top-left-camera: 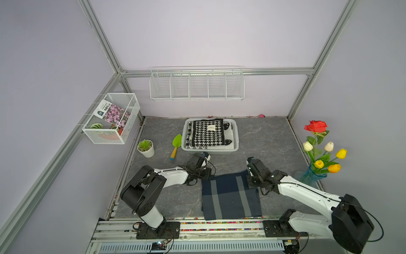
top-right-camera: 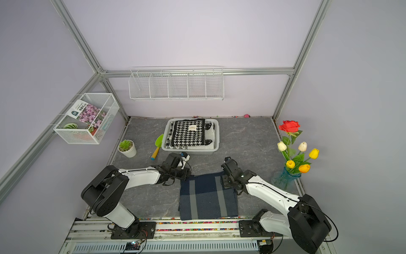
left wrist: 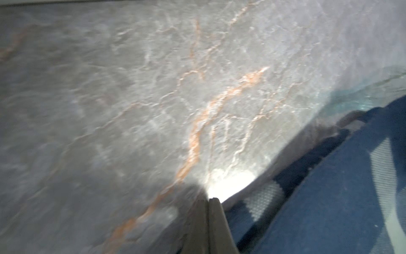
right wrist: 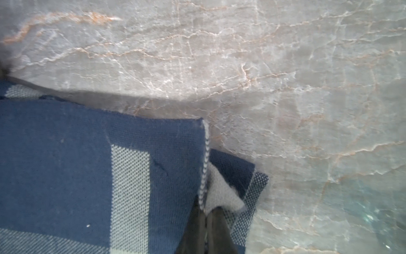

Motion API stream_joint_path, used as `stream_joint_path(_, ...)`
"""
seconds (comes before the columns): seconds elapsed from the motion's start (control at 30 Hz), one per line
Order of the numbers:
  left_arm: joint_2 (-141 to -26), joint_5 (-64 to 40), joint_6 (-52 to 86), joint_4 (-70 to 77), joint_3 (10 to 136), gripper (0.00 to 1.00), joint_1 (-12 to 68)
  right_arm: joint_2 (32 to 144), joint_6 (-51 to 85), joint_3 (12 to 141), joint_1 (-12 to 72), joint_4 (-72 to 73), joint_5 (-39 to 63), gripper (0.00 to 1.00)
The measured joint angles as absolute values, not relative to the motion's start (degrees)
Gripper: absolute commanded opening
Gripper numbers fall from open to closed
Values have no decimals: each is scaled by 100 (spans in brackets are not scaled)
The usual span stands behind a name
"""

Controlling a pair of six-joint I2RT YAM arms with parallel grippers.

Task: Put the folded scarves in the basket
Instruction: Pick up the scarf at the center of the board.

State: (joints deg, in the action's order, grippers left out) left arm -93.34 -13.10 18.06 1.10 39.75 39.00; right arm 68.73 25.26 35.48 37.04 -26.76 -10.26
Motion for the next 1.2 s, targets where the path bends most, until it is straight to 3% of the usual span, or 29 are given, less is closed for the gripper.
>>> stream_joint_path(0.13, -9242, -1181, 1831, 25, 3924, 0, 3900, 7131, 2545, 3627, 3704, -2692, -1048, 10)
stream_joint_path(0.27, -9242, -1264, 1824, 62, 3909, 0, 3894, 7262, 2567, 3636, 3704, -2676, -1028, 30)
stream_joint_path(0.37, -9227, -1304, 1883, 110, 3872, 0, 3894, 7358, 2641, 3653, 3704, -2711, -1066, 50)
stream_joint_path(0.6, -8350, -976, 2128, -119, 3535, 8, 3896, 7255, 2803, 3802, 3638, -3208, -1173, 68)
stream_joint_path(0.83, -7588, -834, 2320, -58, 3225, 10, 3896, 7234, 2768, 3994, 2864, -3529, -698, 77)
stream_joint_path(1.2, -6499, -792, 2587, 16, 2397, 10, 3896, 7983, 2477, 4001, 2187, -3199, 725, 77)
